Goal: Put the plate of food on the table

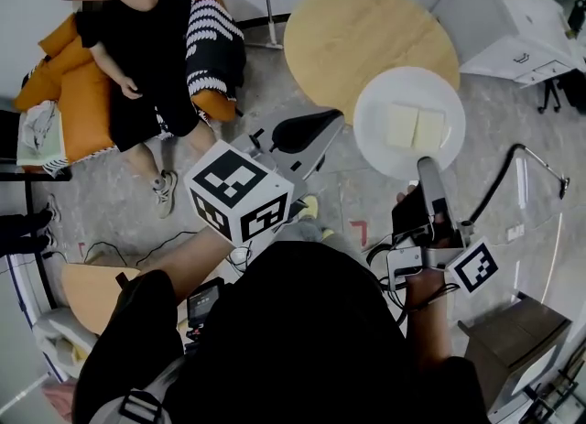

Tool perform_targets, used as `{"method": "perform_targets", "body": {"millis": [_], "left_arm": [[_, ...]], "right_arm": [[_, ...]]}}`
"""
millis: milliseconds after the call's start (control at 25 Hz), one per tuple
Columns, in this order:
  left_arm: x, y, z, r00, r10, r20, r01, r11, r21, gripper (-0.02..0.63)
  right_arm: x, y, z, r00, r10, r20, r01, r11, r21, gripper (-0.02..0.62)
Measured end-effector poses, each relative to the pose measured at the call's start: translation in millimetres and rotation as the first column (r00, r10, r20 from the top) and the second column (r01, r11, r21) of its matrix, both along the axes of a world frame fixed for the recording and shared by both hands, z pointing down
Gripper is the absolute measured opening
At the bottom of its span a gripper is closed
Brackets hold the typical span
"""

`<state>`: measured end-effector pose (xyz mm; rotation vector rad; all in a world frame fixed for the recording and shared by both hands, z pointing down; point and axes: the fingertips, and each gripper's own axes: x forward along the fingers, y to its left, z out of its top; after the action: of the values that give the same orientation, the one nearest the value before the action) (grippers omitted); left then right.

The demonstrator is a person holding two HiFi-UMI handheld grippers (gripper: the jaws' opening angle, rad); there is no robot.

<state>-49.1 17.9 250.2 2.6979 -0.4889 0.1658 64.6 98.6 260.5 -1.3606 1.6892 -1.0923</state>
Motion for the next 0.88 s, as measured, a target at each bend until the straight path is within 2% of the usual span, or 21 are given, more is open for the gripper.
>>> {"method": "perform_targets", "body": {"millis": [120, 240, 520, 880], "left_arm": [[-7, 13, -2, 1.0, 0.0, -0.008, 0.0, 1.0, 0.022, 0.006], [-11, 21, 4, 1.0, 0.007, -0.005, -0.007, 1.0, 0.004, 0.006], [-4, 9, 7, 1.0, -0.009, -0.008, 0.009, 1.0, -0.026, 0.006], [5, -1, -1, 1.0, -0.011, -0.01, 0.011, 1.0, 0.0, 0.006]], "right_arm": [[-9, 9, -4, 1.0, -0.003, -0.014, 0.003, 1.0, 0.026, 0.018], [-14, 10, -3, 1.0, 0.001, -0.011, -0.001, 1.0, 0.019, 0.018], [-6, -3, -6, 1.0, -0.004, -0.013, 0.004, 1.0, 0.013, 0.018], [-2, -13, -12, 1.0, -0.019, -0.016, 0.019, 0.999, 0.045, 0.018]]}}
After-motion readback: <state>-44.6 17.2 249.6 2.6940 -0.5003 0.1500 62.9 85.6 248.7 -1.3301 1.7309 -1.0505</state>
